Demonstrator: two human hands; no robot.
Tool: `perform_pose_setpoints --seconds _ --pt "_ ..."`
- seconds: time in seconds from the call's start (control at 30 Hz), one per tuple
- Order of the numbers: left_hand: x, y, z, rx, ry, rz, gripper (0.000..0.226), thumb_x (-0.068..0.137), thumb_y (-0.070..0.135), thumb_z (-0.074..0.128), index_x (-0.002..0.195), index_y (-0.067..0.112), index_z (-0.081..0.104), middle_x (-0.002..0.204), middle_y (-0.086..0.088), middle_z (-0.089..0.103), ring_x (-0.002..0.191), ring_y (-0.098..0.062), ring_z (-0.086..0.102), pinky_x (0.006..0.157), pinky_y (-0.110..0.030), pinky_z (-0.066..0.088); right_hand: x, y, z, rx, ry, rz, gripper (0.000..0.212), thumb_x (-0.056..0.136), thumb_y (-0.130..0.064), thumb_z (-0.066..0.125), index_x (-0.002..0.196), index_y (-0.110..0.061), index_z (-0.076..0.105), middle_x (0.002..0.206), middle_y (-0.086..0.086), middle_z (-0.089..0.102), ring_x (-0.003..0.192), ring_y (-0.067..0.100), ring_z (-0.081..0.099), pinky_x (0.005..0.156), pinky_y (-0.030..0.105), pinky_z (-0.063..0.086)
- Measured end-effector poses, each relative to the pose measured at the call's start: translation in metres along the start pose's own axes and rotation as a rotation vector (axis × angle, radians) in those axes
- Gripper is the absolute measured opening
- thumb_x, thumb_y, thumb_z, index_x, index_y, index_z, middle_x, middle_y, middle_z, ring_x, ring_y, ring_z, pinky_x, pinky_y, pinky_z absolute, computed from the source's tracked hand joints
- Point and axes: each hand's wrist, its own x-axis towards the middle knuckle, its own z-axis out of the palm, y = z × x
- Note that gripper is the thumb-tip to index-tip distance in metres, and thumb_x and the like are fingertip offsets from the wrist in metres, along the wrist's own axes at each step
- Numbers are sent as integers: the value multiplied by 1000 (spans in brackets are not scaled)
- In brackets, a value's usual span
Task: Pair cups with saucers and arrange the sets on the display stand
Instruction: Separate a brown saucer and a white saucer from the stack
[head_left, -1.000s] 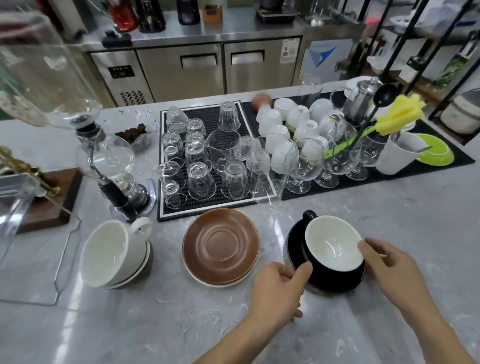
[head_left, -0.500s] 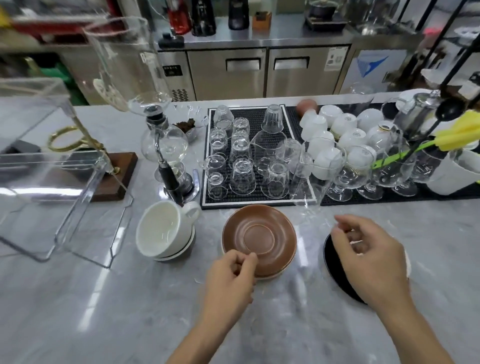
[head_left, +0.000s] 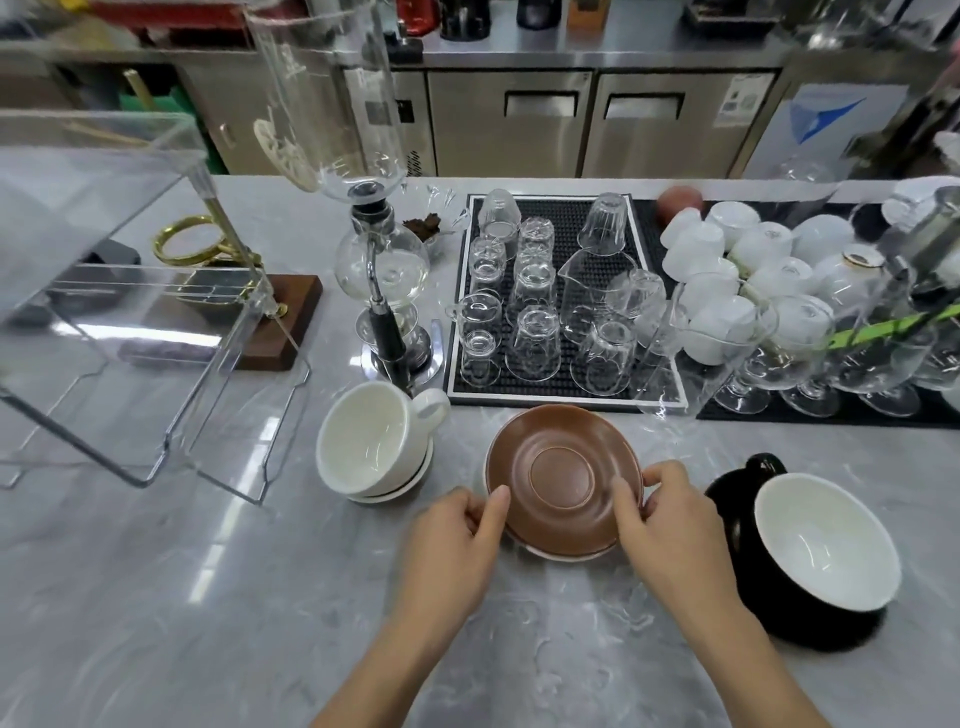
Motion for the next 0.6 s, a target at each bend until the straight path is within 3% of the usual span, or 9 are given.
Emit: perform_pose_setpoints --seconds 0.27,0.37,0.6 --pt "7 1 5 63 -41 15 53 94 46 55 57 11 41 49 -1 43 50 -19 41 50 -35 31 3 4 5 -2 -13 50 44 93 -40 54 61 -16 36 52 2 49 53 23 48 51 38 36" --pt "8 3 6 48 -46 23 51 95 39 57 55 14 39 50 -2 40 51 -17 36 47 -27 24 4 5 6 -3 -1 57 46 92 -40 55 59 -14 34 49 2 45 51 25 47 49 37 36" --pt "7 4 7 -12 -37 37 49 94 28 61 54 15 36 50 0 33 51 -14 28 47 -26 26 6 8 9 -29 32 31 47 92 -40 55 59 -14 35 50 3 46 52 25 48 47 35 29"
